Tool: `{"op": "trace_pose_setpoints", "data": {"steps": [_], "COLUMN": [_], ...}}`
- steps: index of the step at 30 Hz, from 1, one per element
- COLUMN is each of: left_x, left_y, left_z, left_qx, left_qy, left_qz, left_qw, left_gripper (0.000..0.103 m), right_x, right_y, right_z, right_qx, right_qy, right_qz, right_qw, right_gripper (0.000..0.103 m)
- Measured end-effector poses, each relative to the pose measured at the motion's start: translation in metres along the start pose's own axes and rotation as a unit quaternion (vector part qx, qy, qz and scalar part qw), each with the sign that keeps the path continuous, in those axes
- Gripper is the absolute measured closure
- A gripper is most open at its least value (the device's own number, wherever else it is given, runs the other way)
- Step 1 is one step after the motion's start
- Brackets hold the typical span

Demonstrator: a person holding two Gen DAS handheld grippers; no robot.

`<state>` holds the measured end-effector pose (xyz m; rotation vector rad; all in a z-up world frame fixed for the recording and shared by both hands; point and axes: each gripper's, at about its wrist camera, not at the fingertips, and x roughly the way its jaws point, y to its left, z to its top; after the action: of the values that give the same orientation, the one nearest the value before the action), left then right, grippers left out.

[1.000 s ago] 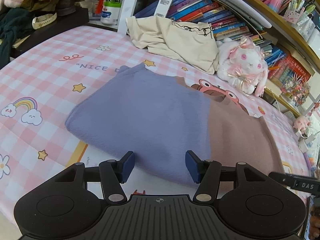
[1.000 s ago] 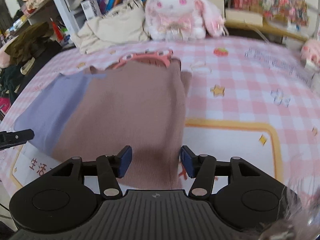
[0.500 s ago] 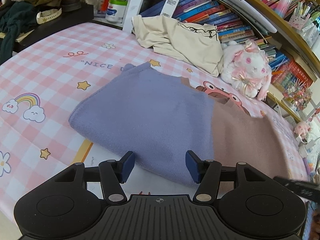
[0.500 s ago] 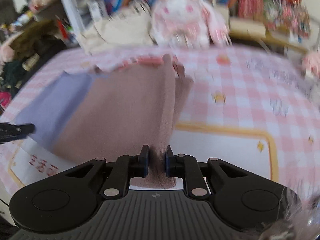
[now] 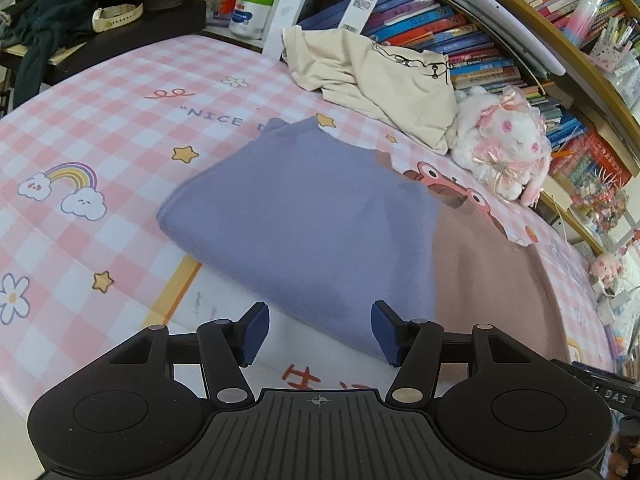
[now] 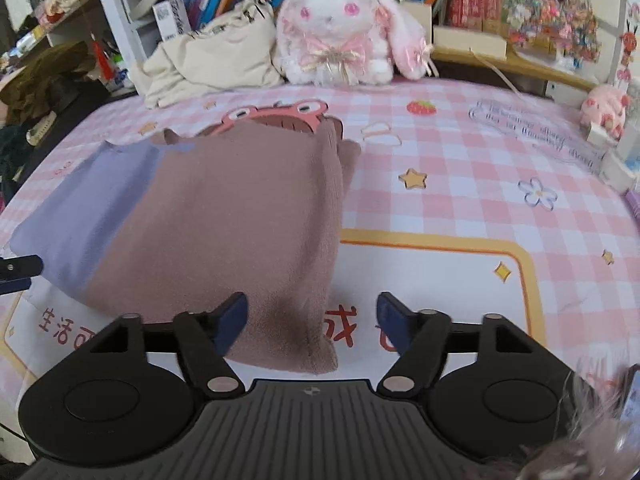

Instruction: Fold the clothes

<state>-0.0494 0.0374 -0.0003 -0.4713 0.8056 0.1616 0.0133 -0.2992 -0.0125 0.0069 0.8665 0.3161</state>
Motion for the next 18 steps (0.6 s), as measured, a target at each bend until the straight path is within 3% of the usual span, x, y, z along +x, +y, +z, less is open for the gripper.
{"op": "trace_pose_setpoints", "data": {"steps": [6, 18], "left_x": [-0.004, -0.023], "left_y": [-0.014, -0.032], "left_z": [-0.008, -0.041], "left_qx": [0.007, -0.008], "left_qy": [0.001, -0.001], "left_qz": [0.001, 0.032], "left_qw": [1.0, 0.9995], "left_gripper": [0.046, 0.045], "right_x": [-0.015, -0.027], "right_y": [0.007, 0.003], "right_z": [-0.004, -0.018], "right_qx": [-0.051, -0.112], "right_qy": [-0.022, -0.027], "right_qz": [0.01, 0.048], "right_qw": [0.998, 0.992], "right_gripper": [0.017, 0.015]}}
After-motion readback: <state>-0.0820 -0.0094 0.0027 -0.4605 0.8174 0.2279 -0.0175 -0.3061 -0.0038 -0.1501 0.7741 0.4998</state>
